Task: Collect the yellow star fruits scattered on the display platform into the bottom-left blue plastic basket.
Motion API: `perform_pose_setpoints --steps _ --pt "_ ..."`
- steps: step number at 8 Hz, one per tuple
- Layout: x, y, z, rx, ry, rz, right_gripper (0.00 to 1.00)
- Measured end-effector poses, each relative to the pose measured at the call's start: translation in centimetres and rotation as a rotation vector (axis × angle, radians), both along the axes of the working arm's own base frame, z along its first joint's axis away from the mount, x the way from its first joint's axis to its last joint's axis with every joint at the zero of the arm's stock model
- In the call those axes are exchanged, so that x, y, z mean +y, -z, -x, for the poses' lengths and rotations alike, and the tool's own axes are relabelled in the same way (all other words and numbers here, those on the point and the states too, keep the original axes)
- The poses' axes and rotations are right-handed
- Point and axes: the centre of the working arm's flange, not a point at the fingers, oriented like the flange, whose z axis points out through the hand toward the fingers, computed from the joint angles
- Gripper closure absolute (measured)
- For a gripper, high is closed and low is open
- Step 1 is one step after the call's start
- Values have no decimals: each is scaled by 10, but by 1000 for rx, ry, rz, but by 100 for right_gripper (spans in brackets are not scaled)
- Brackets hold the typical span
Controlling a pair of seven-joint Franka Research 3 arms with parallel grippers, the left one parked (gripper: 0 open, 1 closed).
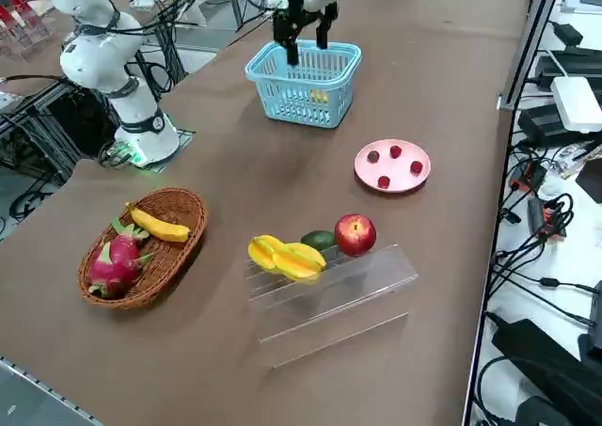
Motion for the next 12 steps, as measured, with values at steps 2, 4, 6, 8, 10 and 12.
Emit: perform_pose_setpoints --steps 2,4,6,8,10,12 --pt "-80 15 -19 20 -72 24 2" --pt "-146 43 -40 50 -145 38 1" --pt "-193 77 -59 31 -197 39 0" --pt "-225 114 -71 7 -230 47 1" --pt "-246 115 -77 -40 -266 82 1" --pt "-255 114 -87 -76 -298 138 1"
